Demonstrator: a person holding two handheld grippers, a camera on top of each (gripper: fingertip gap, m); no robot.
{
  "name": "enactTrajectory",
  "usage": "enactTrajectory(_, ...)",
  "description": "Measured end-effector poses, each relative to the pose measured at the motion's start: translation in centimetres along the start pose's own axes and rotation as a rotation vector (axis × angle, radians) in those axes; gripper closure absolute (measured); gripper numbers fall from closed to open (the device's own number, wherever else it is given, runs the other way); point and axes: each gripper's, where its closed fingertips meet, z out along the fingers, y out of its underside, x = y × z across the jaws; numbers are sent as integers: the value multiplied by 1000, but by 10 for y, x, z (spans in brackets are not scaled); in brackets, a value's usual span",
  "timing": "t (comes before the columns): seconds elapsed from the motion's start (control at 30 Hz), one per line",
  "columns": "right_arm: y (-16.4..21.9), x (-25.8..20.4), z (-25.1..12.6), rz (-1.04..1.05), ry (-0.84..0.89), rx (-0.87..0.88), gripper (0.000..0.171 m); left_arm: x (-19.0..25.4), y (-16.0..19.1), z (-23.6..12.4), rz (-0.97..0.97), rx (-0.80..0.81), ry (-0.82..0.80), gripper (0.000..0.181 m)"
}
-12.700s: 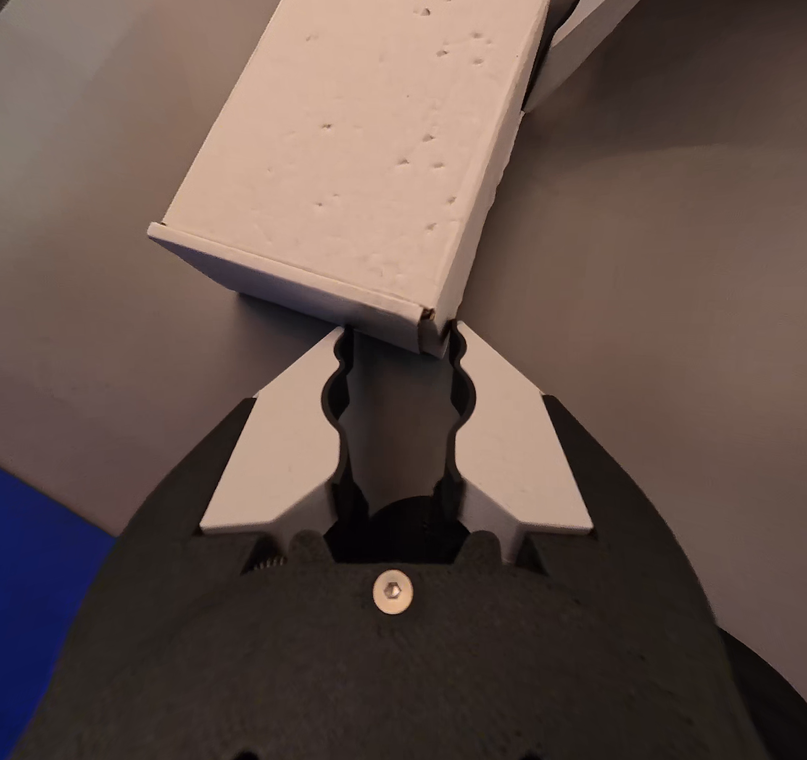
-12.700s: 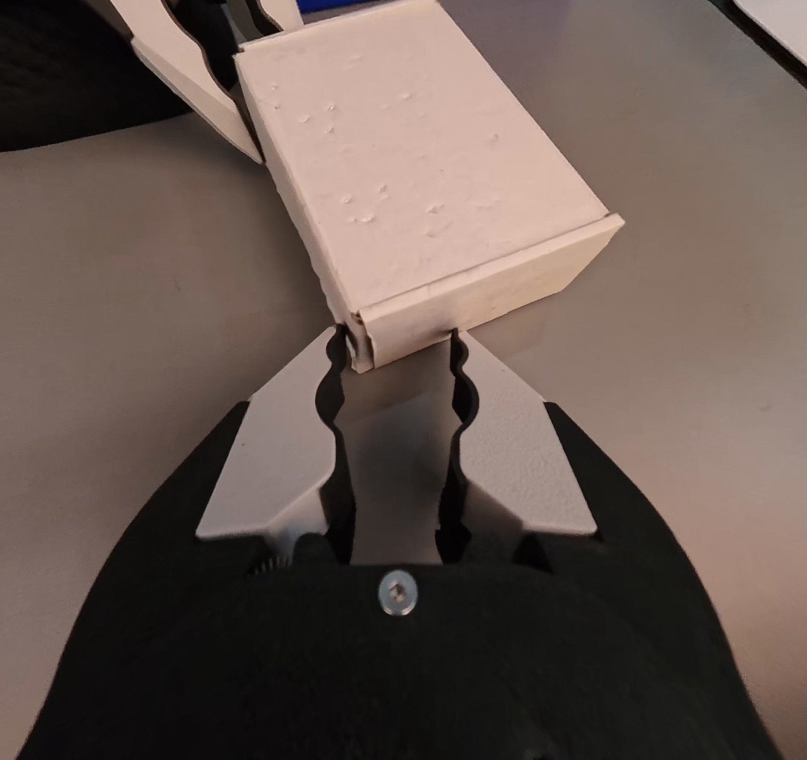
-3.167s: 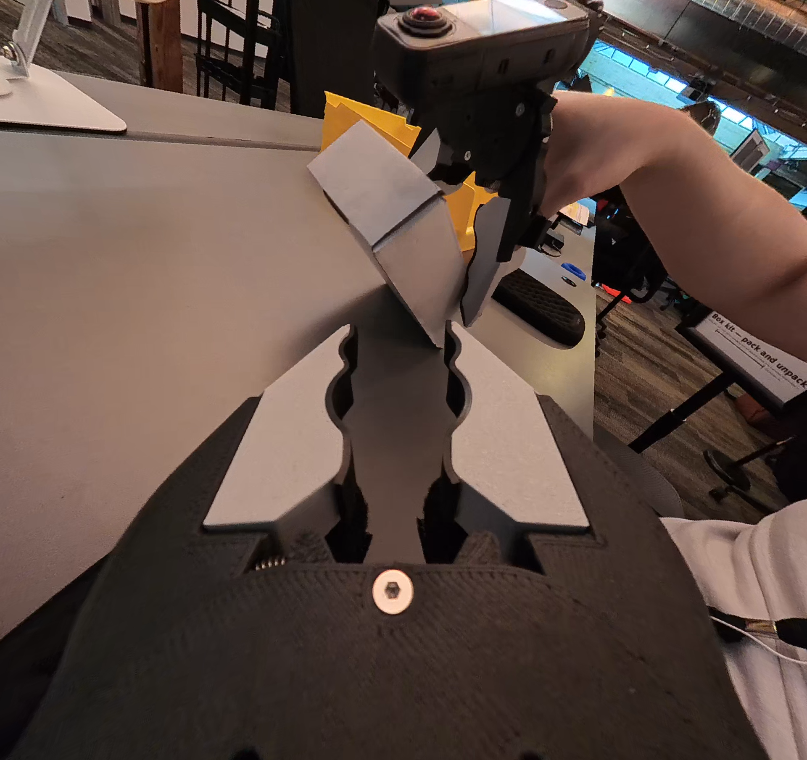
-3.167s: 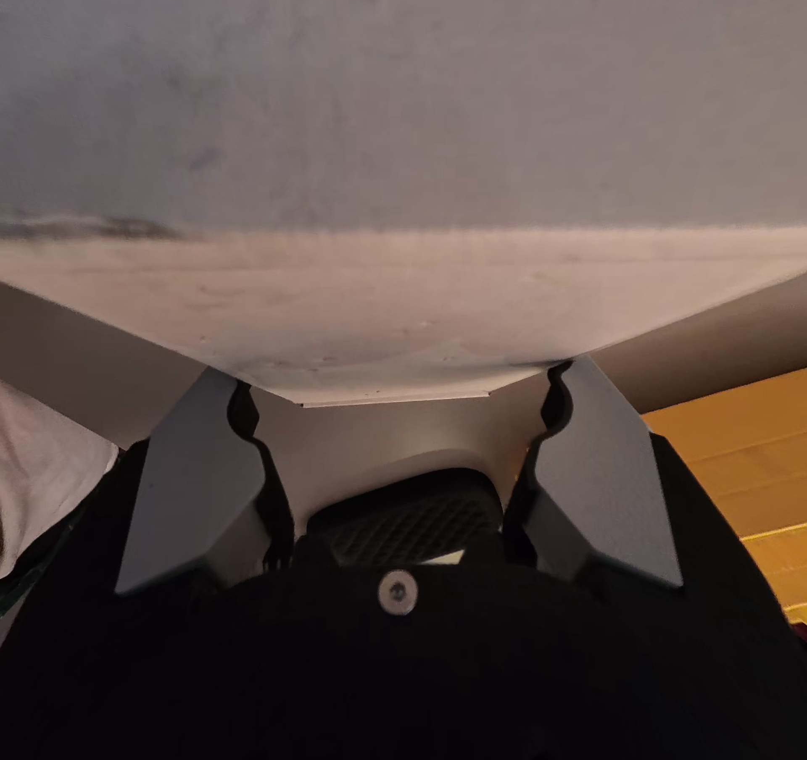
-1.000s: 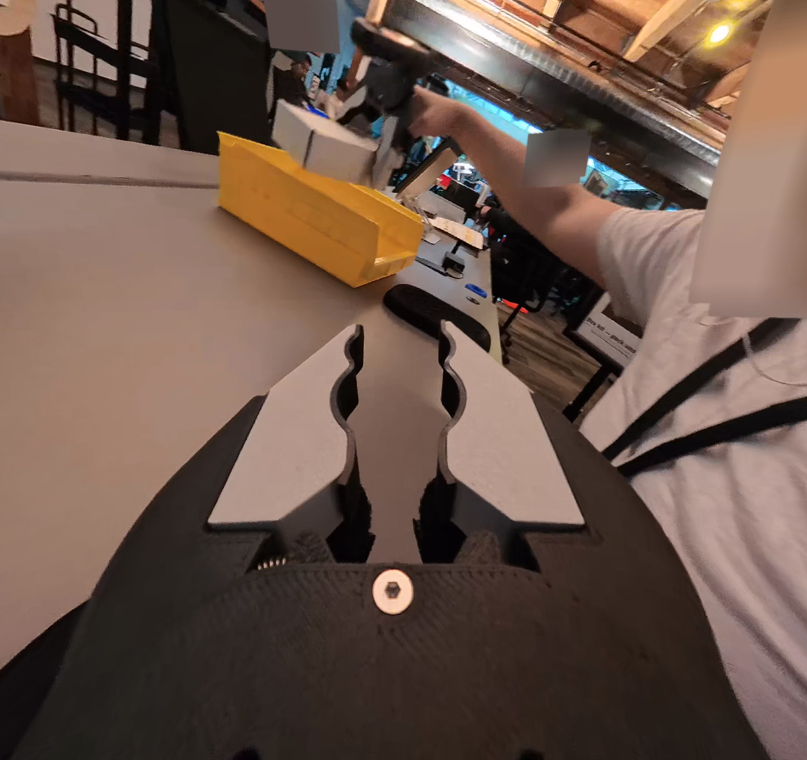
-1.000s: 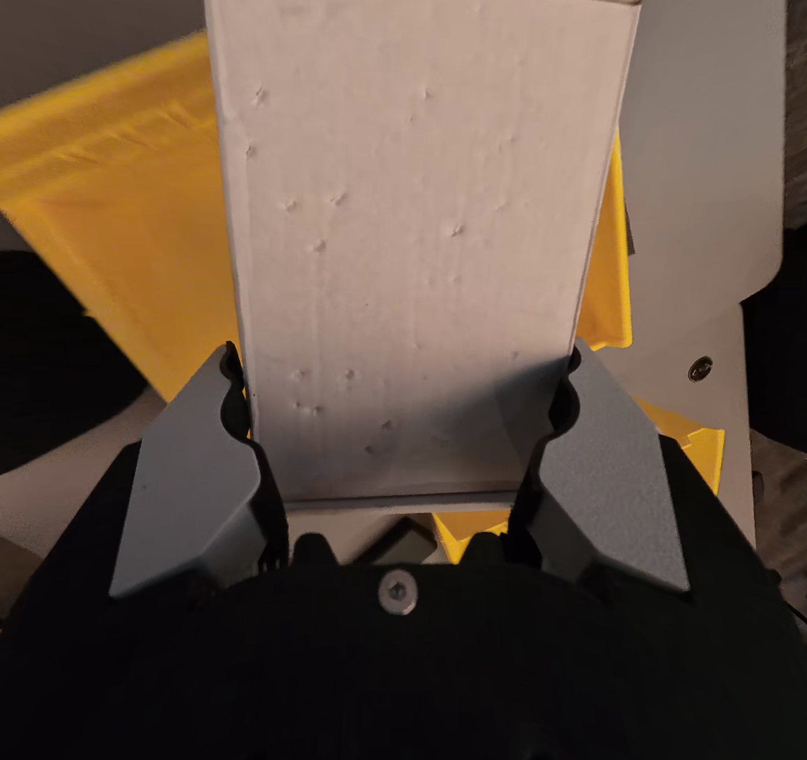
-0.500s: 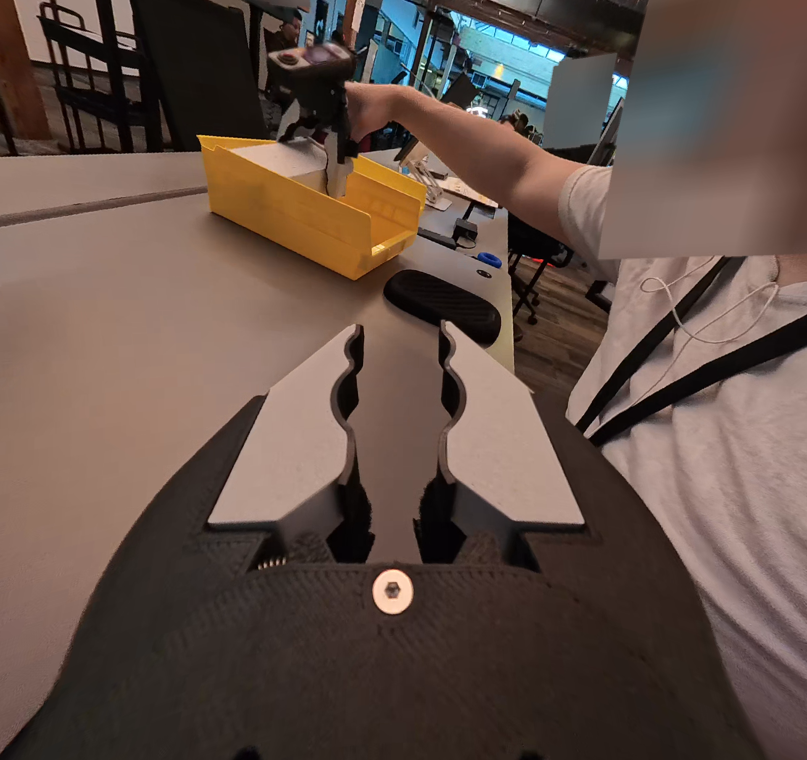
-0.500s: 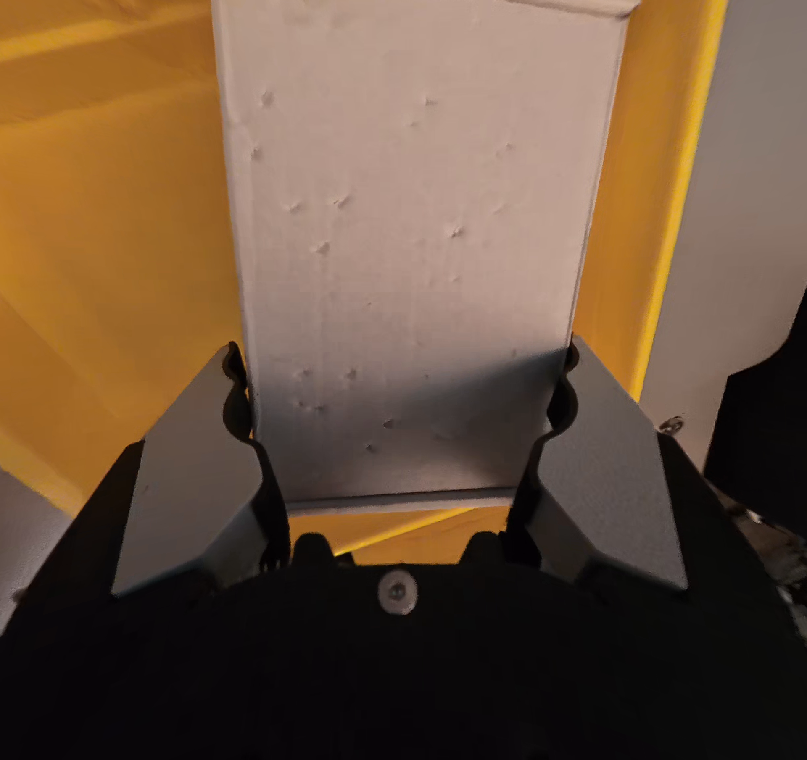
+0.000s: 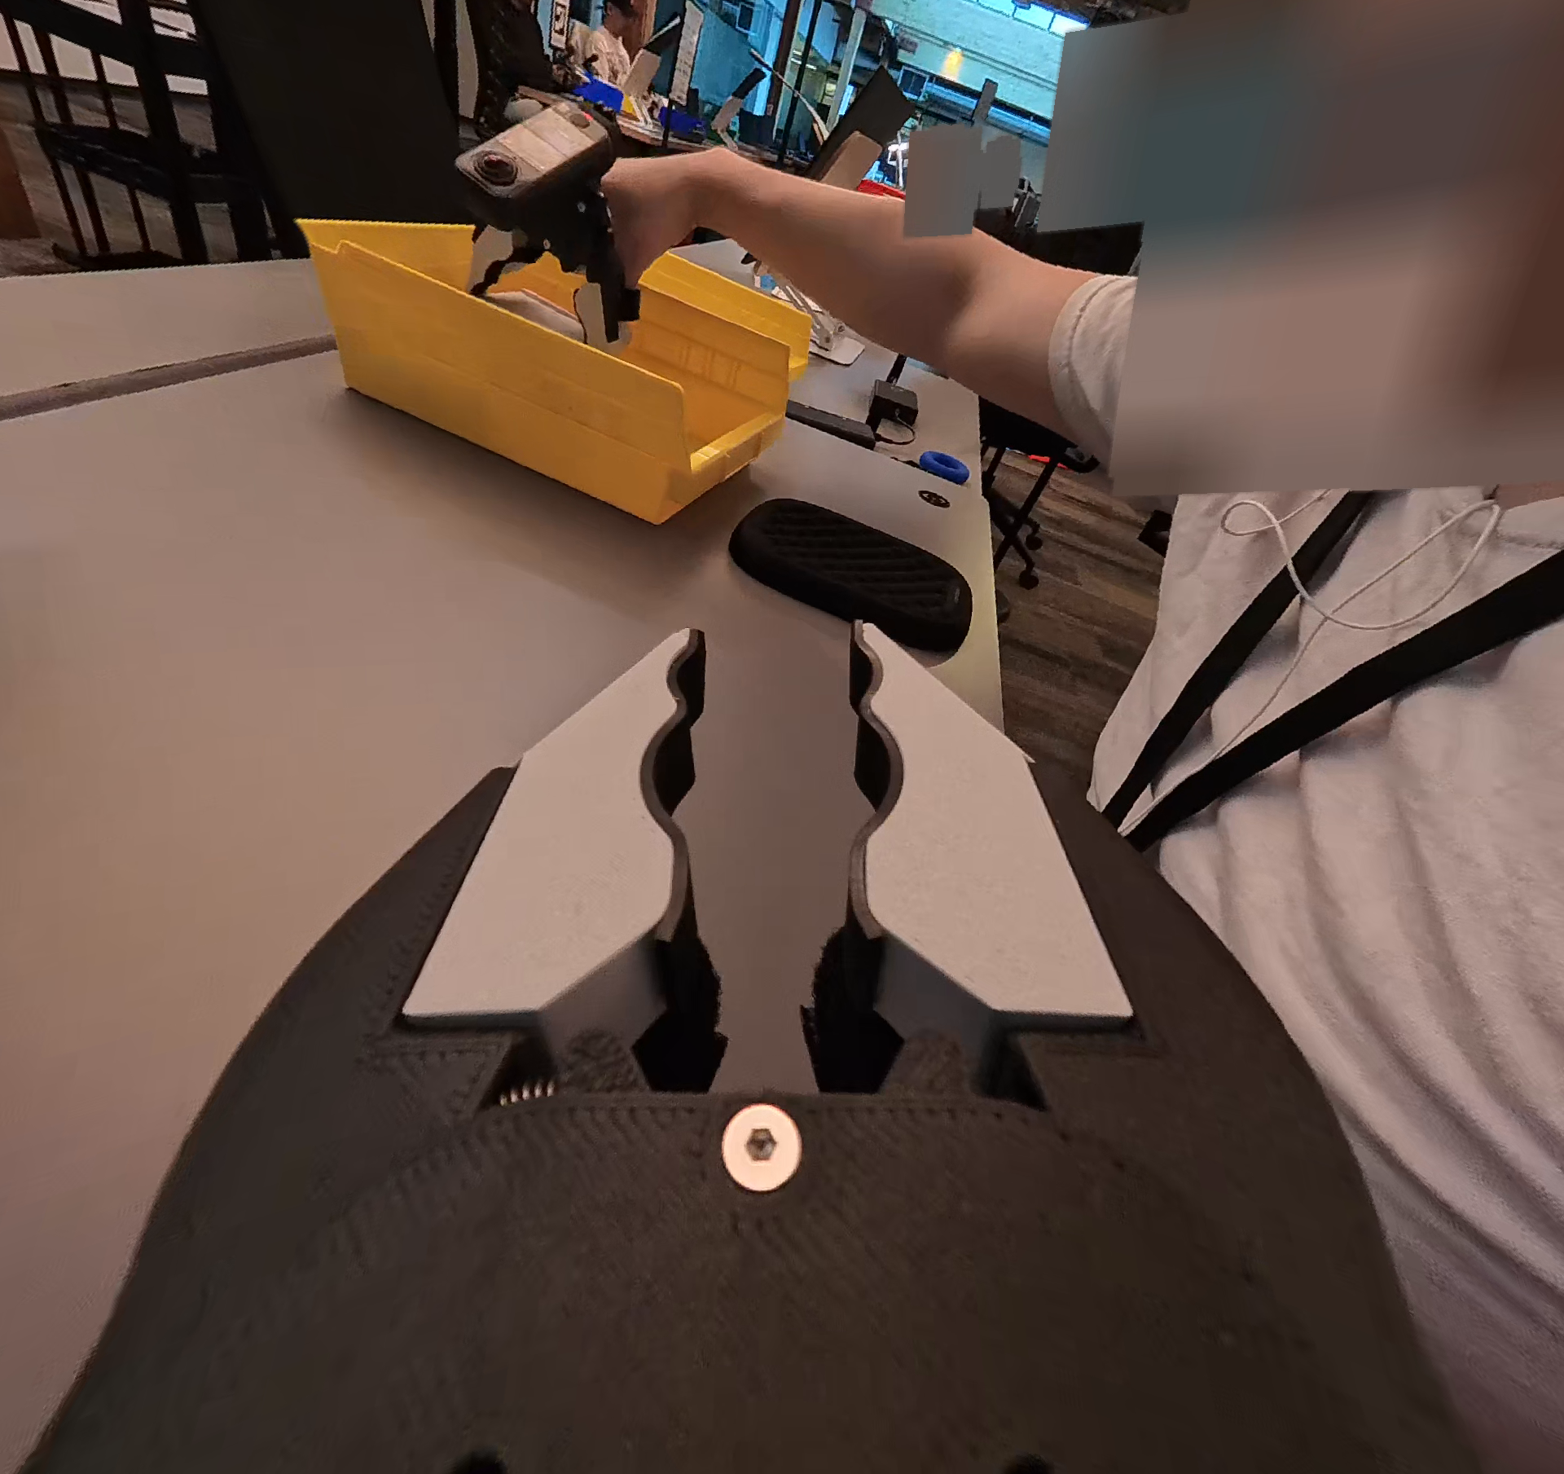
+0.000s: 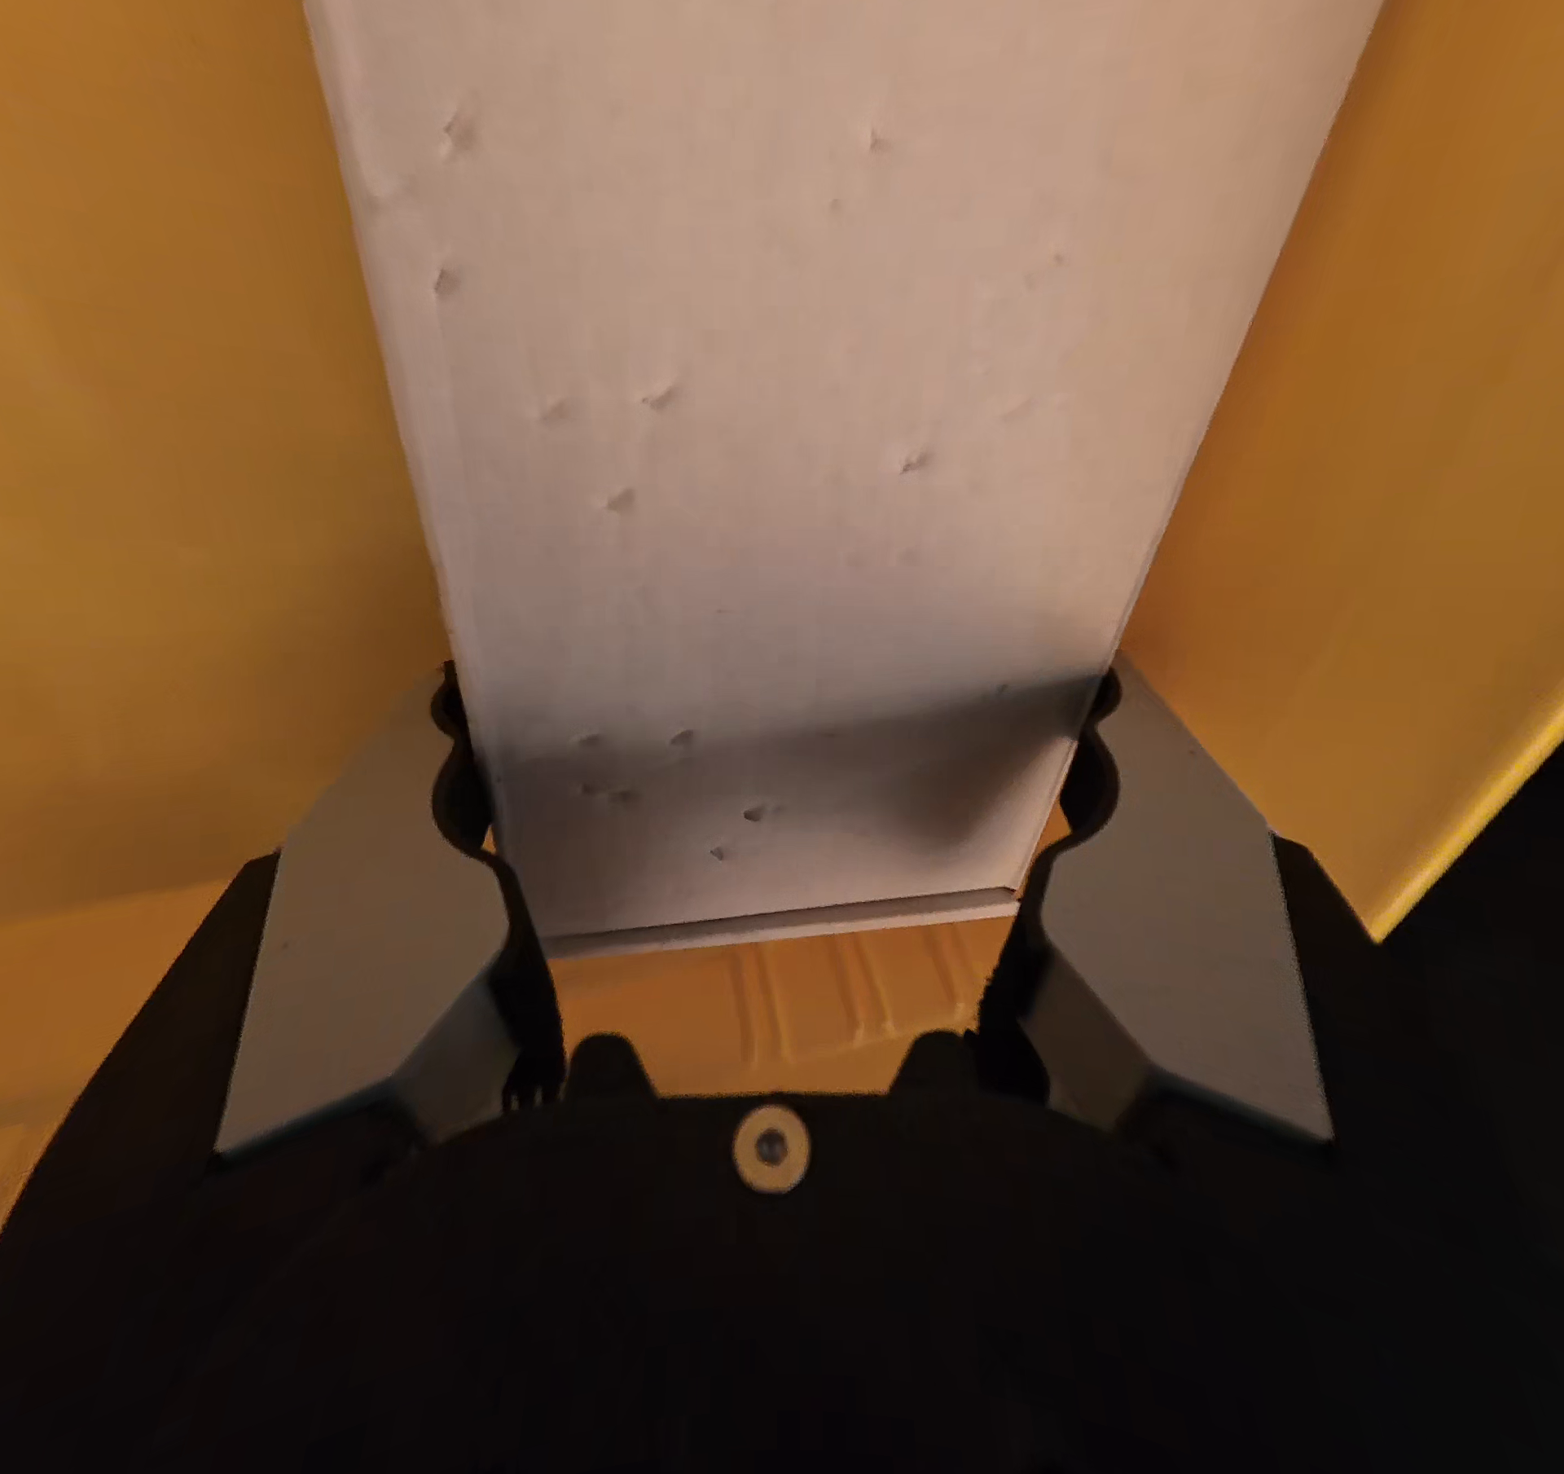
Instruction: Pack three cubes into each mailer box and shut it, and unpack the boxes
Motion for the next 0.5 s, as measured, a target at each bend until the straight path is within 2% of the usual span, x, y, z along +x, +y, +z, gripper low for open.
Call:
enactTrajectory(0.27,4,10,-3,-57,109,-30,32,4,2,5,4,-2,22,148)
enactTrajectory(0.37,13,17,-14,-68,187,-64,45,5,0,2,8,11,23,148)
enactTrajectory(0.5,15,14,-33,-6,219,-18,51,5,-3,-8,6,47,26,148)
